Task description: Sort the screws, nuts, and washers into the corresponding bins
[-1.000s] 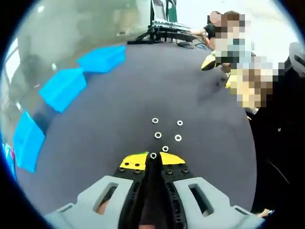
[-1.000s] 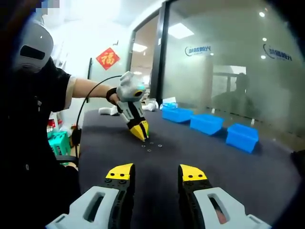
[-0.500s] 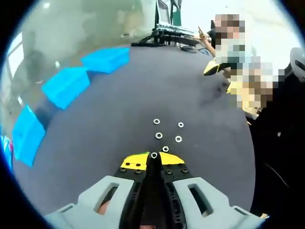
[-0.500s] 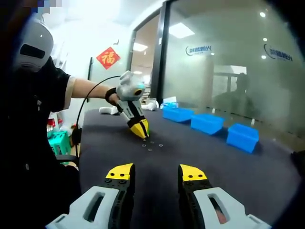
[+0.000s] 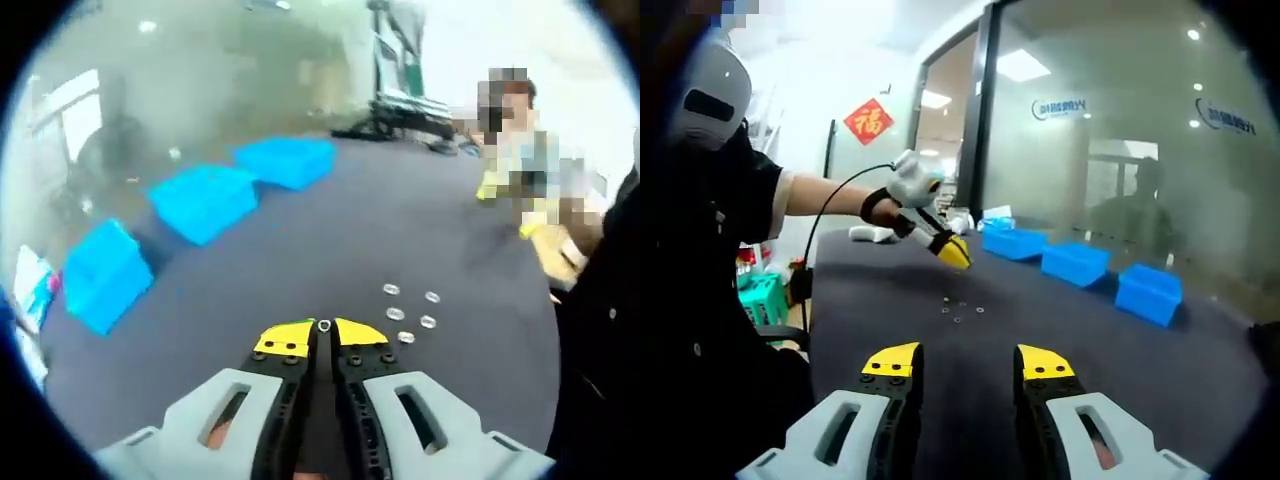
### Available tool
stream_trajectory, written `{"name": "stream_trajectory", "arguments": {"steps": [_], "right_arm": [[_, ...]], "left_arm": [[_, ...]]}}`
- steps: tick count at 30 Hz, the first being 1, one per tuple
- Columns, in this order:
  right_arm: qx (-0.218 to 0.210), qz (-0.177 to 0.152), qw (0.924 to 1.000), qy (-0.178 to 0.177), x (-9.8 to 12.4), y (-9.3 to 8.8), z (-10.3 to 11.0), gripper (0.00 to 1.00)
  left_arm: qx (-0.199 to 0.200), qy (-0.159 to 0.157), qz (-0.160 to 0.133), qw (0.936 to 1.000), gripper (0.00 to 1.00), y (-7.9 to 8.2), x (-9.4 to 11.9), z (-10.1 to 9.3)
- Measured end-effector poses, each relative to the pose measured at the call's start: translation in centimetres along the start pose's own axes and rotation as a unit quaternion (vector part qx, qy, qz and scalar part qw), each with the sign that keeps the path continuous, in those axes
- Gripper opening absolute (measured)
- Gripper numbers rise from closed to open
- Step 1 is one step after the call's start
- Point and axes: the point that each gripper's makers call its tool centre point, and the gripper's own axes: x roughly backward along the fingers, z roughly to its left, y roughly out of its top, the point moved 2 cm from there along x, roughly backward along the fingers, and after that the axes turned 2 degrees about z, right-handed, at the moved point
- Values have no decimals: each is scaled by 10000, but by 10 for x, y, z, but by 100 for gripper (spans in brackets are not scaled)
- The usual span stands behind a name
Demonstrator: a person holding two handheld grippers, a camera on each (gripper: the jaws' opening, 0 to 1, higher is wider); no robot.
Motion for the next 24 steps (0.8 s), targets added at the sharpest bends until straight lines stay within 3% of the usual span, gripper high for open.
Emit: {"name": "stream_trajectory", "arguments": {"steps": [2,6,10,14,17,24], "right_arm": [[13,3,10000,-2,0,1,0,33],[44,2,10000,-7,1,4,0,33],[61,9,10000,0,2,5,1,33],[66,14,10000,-3,2,5,1,33],[66,10,10000,-16,1,5,1,33],[38,-12,10000,-2,-1,5,2,33]], "left_arm": [[99,490,-207,9985,5,6,3,23],[366,1070,-468,9925,5,14,9,54],[586,1642,-865,9809,5,26,18,85],[699,1944,-1051,9728,5,33,22,106],[739,2296,-1345,9611,5,45,25,122],[789,2615,-1389,9519,5,60,16,154]]}}
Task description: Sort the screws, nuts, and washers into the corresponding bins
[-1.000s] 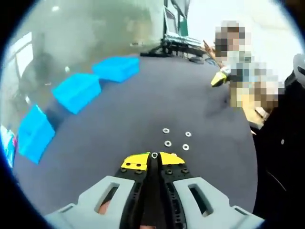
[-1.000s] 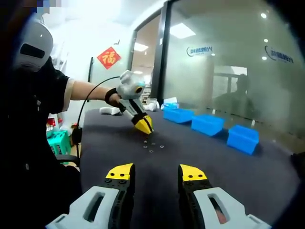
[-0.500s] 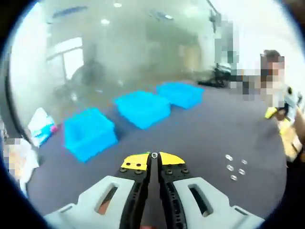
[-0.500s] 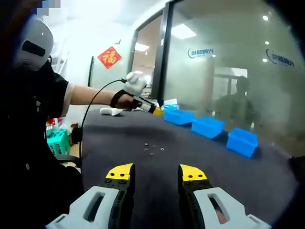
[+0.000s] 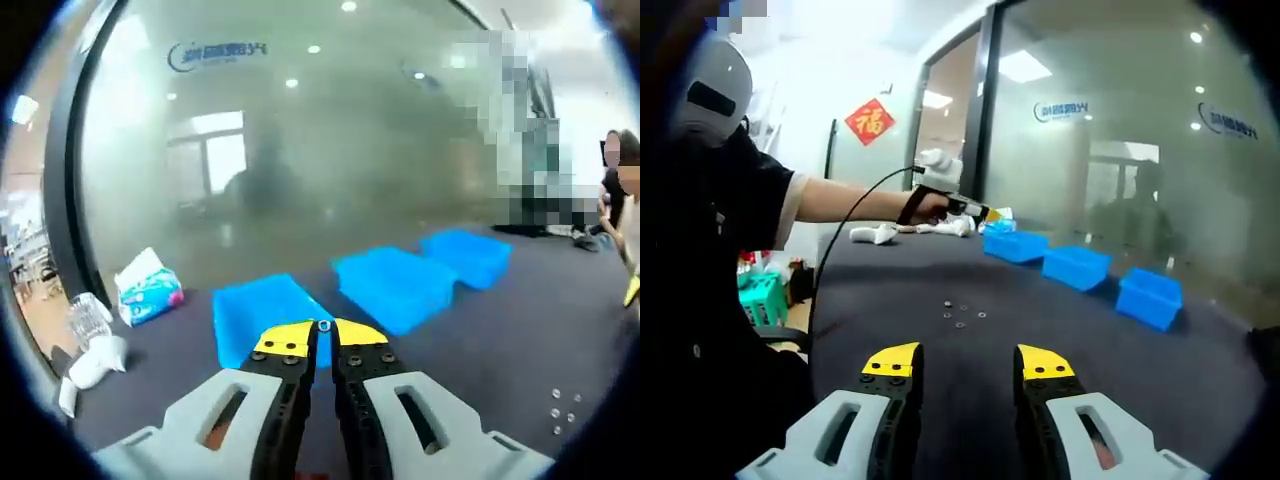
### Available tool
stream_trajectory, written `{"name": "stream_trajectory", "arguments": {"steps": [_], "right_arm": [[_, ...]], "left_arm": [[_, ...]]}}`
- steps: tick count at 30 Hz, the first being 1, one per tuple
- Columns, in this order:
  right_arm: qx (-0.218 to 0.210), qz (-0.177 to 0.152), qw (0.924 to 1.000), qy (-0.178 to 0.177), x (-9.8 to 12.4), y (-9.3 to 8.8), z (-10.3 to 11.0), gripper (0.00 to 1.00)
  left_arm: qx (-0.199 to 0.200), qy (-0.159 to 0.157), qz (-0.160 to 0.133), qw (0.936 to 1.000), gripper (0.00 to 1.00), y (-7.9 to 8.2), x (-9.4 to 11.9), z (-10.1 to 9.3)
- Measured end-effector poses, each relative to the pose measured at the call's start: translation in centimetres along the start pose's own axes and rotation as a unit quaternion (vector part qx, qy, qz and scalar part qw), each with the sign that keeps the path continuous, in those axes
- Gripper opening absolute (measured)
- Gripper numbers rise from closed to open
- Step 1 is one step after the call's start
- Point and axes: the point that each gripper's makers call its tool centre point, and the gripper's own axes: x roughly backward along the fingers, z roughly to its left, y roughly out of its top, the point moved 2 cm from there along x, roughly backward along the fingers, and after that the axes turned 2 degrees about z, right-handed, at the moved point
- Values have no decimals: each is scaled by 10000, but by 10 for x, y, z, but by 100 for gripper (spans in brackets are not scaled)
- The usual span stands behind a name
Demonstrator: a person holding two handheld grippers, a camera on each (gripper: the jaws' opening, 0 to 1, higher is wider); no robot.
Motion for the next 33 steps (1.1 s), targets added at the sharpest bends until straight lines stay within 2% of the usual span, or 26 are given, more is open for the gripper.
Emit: {"name": "stream_trajectory", "arguments": {"steps": [7,10,16,22,28,33], "right_arm": [[-38,7,10000,-54,3,-2,-3,33],[-47,6,10000,-65,3,-2,-3,33],[-81,34,10000,-42,1,-6,-3,33],[-96,-2,9999,-44,1,-6,-3,33],[-140,-77,9998,-103,3,-4,-6,32],[-158,-99,9998,-115,4,-4,-7,32]], "left_arm": [[258,313,114,9991,5,8,-29,30],[395,298,220,9985,6,7,-41,35],[431,480,357,9973,6,7,-61,45],[334,556,399,9971,6,9,-68,48],[311,587,420,9969,8,4,-73,51],[308,513,464,9971,20,0,-73,47]]}}
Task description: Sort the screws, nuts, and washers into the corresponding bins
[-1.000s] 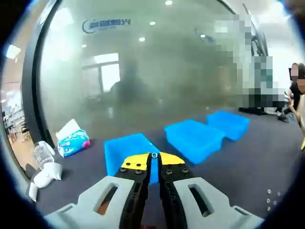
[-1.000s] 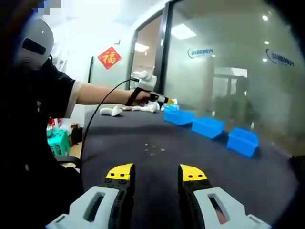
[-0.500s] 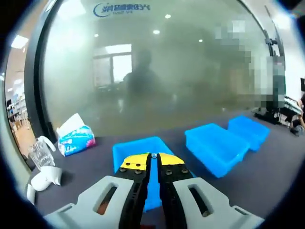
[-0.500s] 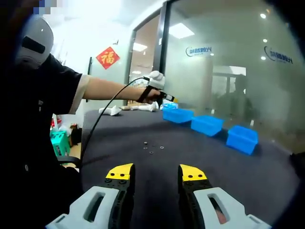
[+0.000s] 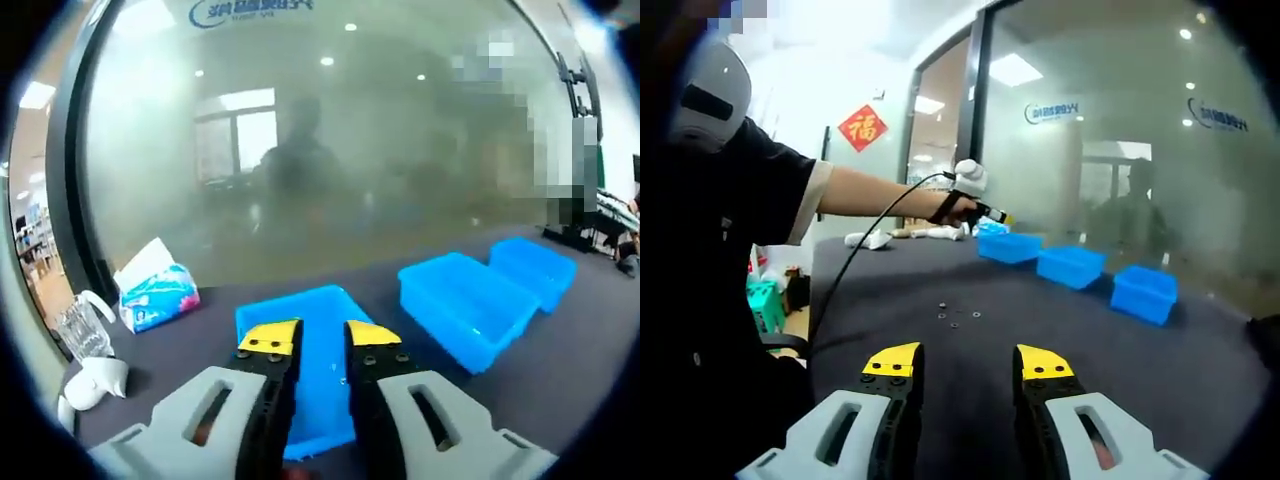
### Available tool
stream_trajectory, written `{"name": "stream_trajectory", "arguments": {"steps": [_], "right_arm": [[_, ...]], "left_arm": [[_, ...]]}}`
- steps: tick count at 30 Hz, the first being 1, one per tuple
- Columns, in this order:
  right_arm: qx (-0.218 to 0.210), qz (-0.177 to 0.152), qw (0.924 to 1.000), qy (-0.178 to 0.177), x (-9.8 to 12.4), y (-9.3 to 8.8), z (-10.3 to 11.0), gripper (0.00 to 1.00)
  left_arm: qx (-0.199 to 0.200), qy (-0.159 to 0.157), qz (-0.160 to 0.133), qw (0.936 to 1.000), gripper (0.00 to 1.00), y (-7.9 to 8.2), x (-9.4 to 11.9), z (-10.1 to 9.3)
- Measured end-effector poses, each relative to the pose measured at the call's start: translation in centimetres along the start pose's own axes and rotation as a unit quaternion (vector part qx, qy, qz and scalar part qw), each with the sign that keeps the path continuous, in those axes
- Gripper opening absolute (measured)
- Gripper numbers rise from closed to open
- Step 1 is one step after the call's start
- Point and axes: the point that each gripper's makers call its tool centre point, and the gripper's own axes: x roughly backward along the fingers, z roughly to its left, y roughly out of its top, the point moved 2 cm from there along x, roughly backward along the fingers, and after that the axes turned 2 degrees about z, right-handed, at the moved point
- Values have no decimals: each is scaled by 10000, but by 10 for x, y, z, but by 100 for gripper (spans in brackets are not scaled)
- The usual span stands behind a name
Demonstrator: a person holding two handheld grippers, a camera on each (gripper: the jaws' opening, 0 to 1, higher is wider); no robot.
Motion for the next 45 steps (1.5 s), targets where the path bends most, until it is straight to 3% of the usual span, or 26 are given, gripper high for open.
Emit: {"name": "stream_trajectory", "arguments": {"steps": [8,15,29,37,45], "right_arm": [[-1,0,10000,8,-1,-1,1,32],[10,-30,10000,28,-2,2,3,32],[67,-59,9999,78,-6,8,8,32],[78,-62,9999,72,-6,9,8,32],[70,-105,9999,36,-6,11,6,32]], "left_arm": [[73,-290,-51,9995,35,5,12,-16],[91,-625,-221,9978,39,12,35,-29],[398,-1271,-867,9873,38,15,132,-60],[222,-1617,-1055,9809,39,-14,197,-86],[295,-1735,-1131,9779,39,-41,241,-92]]}}
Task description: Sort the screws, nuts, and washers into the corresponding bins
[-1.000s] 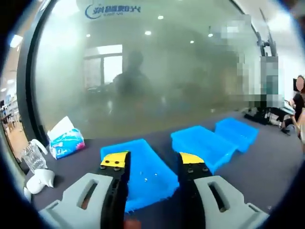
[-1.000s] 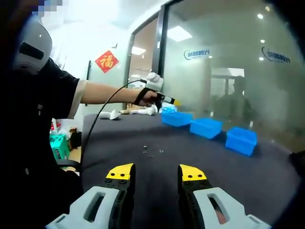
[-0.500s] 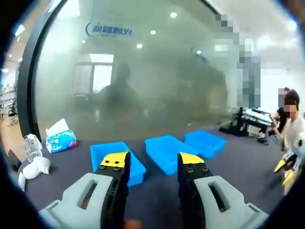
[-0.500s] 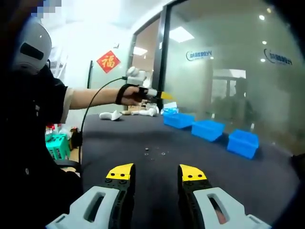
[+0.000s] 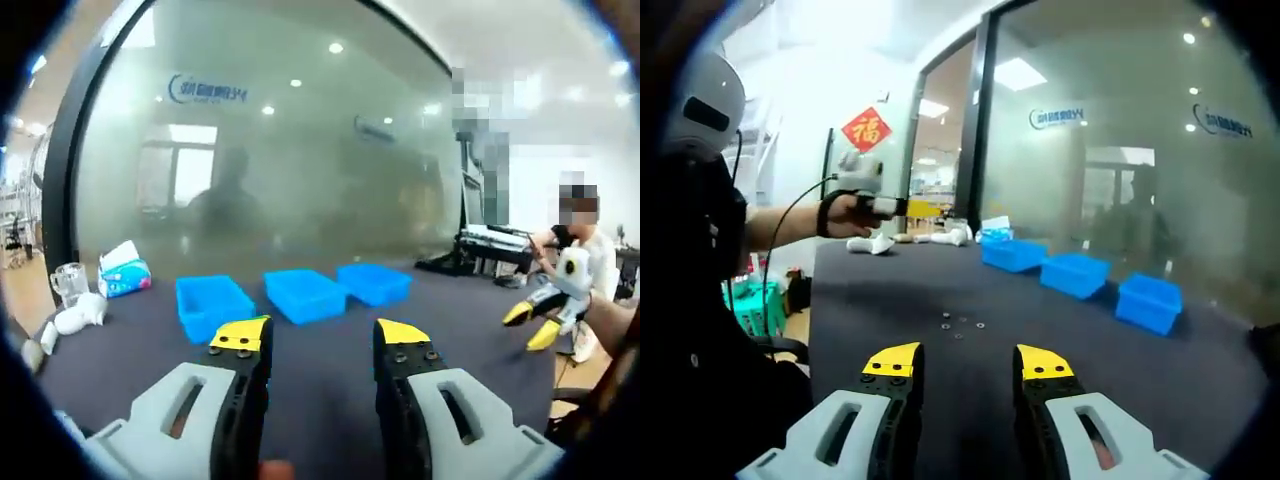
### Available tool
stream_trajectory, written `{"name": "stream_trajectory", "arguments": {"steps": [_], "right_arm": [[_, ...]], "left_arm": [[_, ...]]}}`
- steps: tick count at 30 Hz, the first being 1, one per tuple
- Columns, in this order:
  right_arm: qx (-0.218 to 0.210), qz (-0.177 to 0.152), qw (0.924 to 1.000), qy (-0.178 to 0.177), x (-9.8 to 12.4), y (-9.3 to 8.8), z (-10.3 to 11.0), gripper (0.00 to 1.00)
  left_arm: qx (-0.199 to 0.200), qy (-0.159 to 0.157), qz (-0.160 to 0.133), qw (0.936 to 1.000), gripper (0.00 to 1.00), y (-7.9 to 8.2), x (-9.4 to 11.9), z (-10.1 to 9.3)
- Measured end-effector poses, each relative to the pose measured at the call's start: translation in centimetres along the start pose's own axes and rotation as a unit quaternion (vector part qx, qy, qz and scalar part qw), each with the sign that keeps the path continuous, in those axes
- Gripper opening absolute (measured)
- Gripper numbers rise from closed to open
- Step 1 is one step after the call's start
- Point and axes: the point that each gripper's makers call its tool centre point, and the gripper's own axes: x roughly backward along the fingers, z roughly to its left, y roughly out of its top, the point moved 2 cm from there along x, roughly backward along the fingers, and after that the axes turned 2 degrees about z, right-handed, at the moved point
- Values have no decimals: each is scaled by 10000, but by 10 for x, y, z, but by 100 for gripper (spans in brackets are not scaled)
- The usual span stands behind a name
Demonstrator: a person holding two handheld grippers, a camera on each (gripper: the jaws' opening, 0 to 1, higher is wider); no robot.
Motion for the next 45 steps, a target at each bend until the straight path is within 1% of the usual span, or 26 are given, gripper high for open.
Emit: {"name": "stream_trajectory", "arguments": {"steps": [5,10,13,15,17,19,21,23,26,28,35,37,38,41,43,45], "right_arm": [[5,-31,10000,-9,0,3,0,32],[12,-29,10000,6,0,3,0,32],[7,-16,10000,17,0,2,1,32],[0,-1,10000,22,-1,1,1,32],[7,26,10000,11,-2,-1,1,32],[-18,23,10000,31,-2,-1,1,32],[-13,26,10000,37,-2,-1,2,32],[-16,38,10000,38,-3,-2,2,32],[-17,61,10000,54,-3,-4,3,32],[-16,70,9999,71,-2,-4,3,32],[-10,80,10000,42,0,-4,1,33],[-9,85,10000,35,1,-4,1,33],[-15,87,10000,34,1,-5,0,33],[-24,98,9999,46,1,-5,0,33],[-22,110,9999,55,1,-6,0,33],[-24,117,9999,59,1,-7,0,33]], "left_arm": [[-102,-60,37,9999,39,-13,22,-13],[-167,-221,133,9995,40,-23,44,-25],[-603,-305,376,9970,41,-30,57,-28],[-658,-398,436,9961,41,-32,61,-31],[-670,-589,557,9945,41,-37,65,-33],[-699,-622,599,9938,41,-38,67,-32],[-751,-689,705,9923,41,-41,69,-32],[-748,-843,760,9907,41,-41,71,-35],[-735,-1088,908,9872,42,-45,71,-41],[-808,-1178,1032,9844,42,-48,70,-43],[-855,-1367,1244,9790,42,-53,60,-46],[-932,-1422,1344,9762,42,-55,54,-46],[-929,-1431,1351,9760,42,-55,52,-45],[-887,-1623,1530,9708,42,-61,44,-48],[-993,-1728,1738,9644,42,-66,39,-48],[-1068,-1757,1790,9621,42,-66,31,-48]]}}
